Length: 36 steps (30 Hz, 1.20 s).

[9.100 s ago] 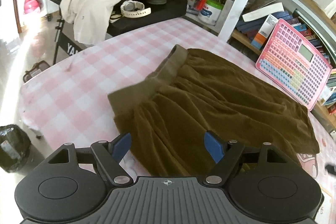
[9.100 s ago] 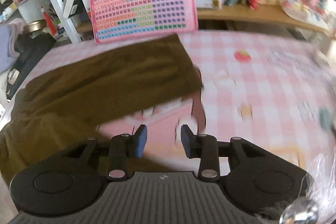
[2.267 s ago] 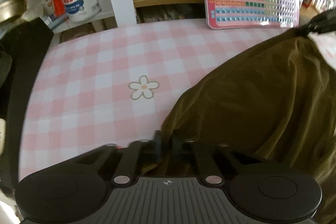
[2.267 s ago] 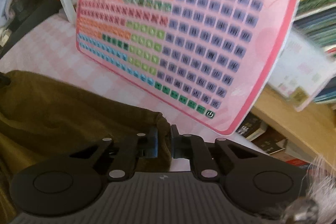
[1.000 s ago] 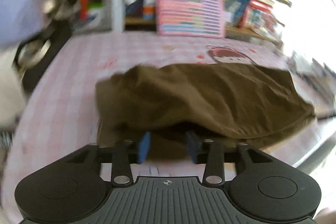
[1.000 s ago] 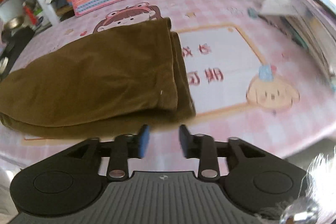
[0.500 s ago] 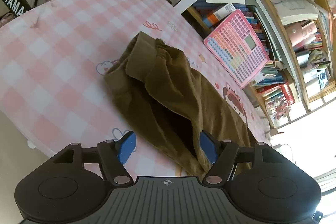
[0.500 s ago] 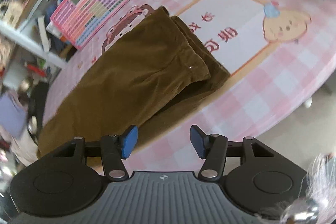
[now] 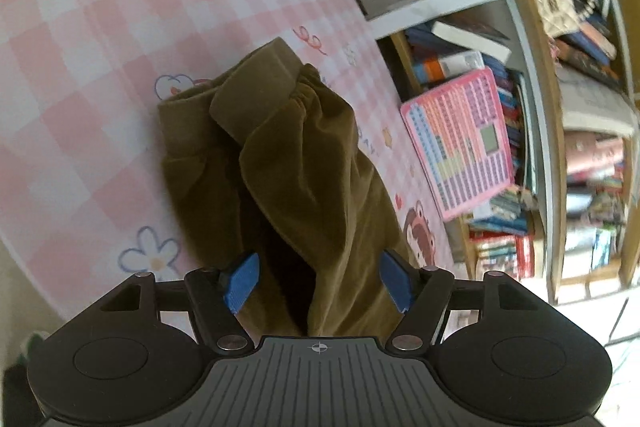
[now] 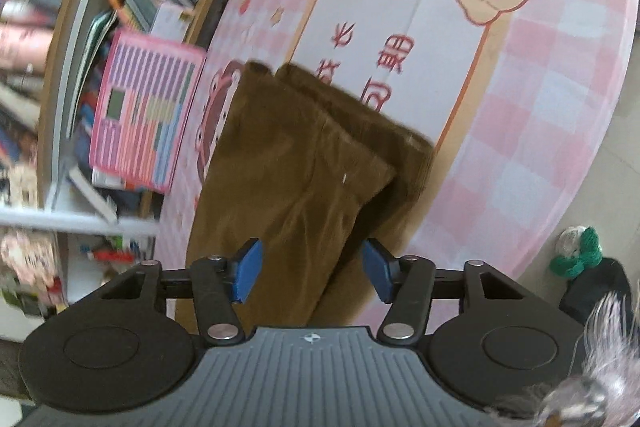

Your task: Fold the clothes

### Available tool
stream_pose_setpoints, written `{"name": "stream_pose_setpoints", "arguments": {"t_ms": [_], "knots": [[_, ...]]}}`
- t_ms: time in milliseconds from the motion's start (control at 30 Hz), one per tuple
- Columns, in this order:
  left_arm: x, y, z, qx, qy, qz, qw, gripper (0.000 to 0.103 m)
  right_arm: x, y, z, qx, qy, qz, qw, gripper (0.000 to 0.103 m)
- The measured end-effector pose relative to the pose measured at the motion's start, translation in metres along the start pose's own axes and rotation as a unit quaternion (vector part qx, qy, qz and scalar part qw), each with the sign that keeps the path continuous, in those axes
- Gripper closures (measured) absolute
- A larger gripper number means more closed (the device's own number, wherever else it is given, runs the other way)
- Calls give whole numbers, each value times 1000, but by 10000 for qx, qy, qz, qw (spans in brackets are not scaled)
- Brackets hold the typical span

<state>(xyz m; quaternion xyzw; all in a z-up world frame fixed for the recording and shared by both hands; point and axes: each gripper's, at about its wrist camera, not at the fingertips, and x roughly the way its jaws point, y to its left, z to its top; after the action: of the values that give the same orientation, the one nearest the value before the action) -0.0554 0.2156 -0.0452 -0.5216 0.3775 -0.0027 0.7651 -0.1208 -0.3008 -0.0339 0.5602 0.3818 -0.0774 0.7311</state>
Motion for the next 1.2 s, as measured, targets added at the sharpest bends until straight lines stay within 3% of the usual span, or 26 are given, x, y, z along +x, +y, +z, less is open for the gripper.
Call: {"name": "stream_pose_setpoints", "arguments": {"t_ms": [167,233,267,333,400,500,600,667,733,867,1000,1100,1200], "knots": [[10,-7,10,77,-214,230,9995,38,9,-10,21,336,-26,-93,9994,58],[9,-7,13,2,-345,261,9991,43,14,-12,27,424,7,-138,9990,70],[10,-8,15,-36,-400,263,9988,48,16,-12,30,463,33,-159,9988,90],[14,-14,20,-59,-453,259,9986,80,21,5,40,202,58,-87,9997,94],[8,-26,24,51,-588,75,9982,98,27,23,50,-74,81,-10,9999,97],[-7,-48,30,295,-835,-305,9956,100,18,87,71,-860,-244,601,9942,98],[-22,-70,35,538,-1080,-685,9903,99,-27,136,77,-1578,-811,1561,9717,98],[-32,-85,39,700,-1242,-936,9853,99,-60,148,75,-1954,-1111,1868,9564,98],[-40,-92,40,794,-1320,-1086,9821,98,-75,133,68,-2050,-1176,1697,9568,99],[-13,-30,22,474,-676,-129,9965,98,-41,52,39,-1394,-508,421,9880,99],[17,15,10,276,-310,603,9973,98,4,-10,22,-968,-124,-594,9935,99],[20,9,10,292,-345,513,9977,98,11,-4,25,-1146,-129,-622,9914,99],[13,-16,16,596,-356,217,9974,98,-7,31,33,-1619,-435,-145,9857,99]]}}
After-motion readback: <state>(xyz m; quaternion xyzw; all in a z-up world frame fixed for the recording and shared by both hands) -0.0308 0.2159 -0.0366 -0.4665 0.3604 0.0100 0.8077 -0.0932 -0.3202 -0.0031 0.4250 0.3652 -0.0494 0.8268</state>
